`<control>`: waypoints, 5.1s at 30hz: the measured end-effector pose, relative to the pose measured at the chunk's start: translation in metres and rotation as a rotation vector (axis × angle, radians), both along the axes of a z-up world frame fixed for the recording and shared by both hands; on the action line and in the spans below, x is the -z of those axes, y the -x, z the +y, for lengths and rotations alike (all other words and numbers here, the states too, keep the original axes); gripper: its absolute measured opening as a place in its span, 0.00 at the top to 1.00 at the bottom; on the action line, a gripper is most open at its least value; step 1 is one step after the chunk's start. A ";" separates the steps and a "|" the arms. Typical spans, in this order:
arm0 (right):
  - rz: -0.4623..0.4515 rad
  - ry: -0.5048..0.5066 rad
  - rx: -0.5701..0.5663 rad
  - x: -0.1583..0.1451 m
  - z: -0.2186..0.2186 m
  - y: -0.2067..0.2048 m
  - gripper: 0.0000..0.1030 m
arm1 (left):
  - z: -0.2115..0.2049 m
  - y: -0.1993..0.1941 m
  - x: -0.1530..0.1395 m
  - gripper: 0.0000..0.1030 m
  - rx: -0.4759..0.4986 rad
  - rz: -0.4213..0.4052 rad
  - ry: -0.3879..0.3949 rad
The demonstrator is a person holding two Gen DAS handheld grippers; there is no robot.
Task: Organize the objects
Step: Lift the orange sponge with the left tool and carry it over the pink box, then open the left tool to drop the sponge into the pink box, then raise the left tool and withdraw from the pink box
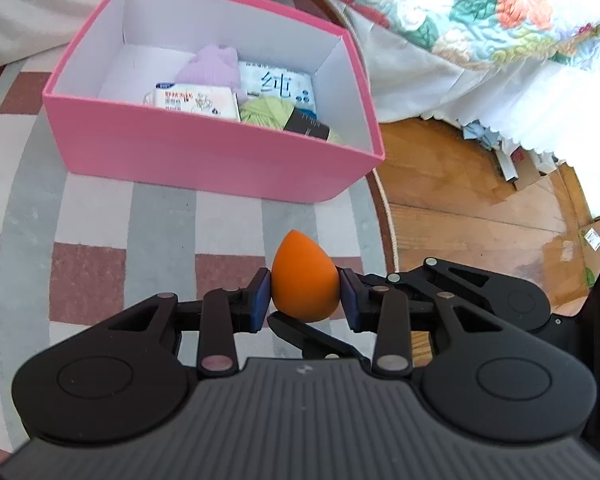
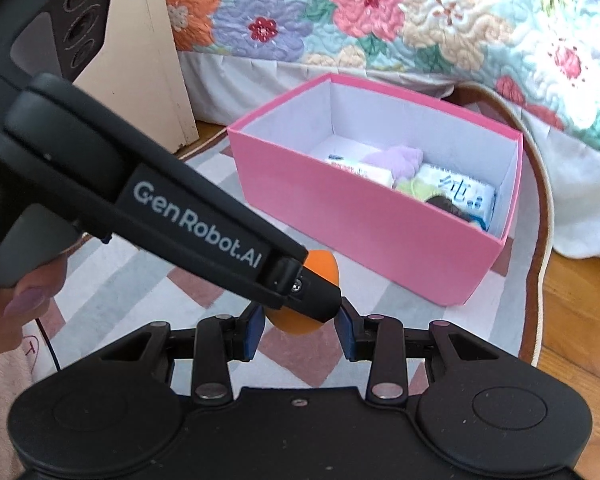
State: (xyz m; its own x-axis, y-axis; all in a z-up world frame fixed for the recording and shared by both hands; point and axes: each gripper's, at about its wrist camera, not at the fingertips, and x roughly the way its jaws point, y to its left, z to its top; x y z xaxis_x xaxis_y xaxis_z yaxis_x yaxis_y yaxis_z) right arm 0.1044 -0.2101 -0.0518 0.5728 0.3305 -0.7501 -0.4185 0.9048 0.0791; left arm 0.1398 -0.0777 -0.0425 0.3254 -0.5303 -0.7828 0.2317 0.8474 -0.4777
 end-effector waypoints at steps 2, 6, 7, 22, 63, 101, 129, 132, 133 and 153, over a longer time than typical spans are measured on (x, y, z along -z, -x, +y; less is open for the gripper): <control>-0.007 -0.005 0.003 -0.005 0.001 0.000 0.59 | 0.003 0.001 -0.005 0.65 -0.002 -0.006 0.009; -0.006 -0.020 0.006 -0.014 0.003 -0.004 0.59 | 0.007 0.005 -0.017 0.65 0.002 -0.019 0.006; 0.000 -0.028 0.006 -0.016 0.003 -0.004 0.59 | 0.008 0.006 -0.020 0.65 0.005 -0.025 0.001; -0.007 0.008 -0.046 -0.058 0.031 -0.018 0.59 | 0.037 0.006 -0.058 0.65 -0.029 -0.088 0.016; -0.124 -0.074 0.035 -0.068 -0.029 -0.123 0.59 | -0.007 -0.121 -0.070 0.64 -0.040 -0.170 0.074; 0.008 0.058 0.046 0.027 -0.033 -0.186 0.54 | -0.009 -0.180 0.039 0.64 -0.192 -0.017 0.094; -0.062 -0.087 0.187 -0.020 -0.062 -0.107 0.51 | 0.032 -0.090 -0.027 0.60 -0.216 -0.070 -0.090; -0.072 -0.095 0.186 -0.028 -0.059 -0.096 0.50 | 0.035 -0.078 -0.034 0.60 -0.212 -0.074 -0.109; -0.075 -0.096 0.184 -0.031 -0.057 -0.091 0.50 | 0.037 -0.074 -0.037 0.60 -0.210 -0.073 -0.111; -0.080 -0.099 0.208 -0.076 -0.018 -0.018 0.35 | 0.069 0.002 -0.081 0.46 -0.201 -0.118 -0.218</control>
State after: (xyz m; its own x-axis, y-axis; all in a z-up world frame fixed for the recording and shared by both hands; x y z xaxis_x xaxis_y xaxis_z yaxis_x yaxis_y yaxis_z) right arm 0.1228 -0.2284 0.0238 0.6926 0.2694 -0.6691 -0.2329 0.9615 0.1461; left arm 0.1377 -0.0091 0.0382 0.5023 -0.2703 -0.8214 0.0920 0.9612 -0.2600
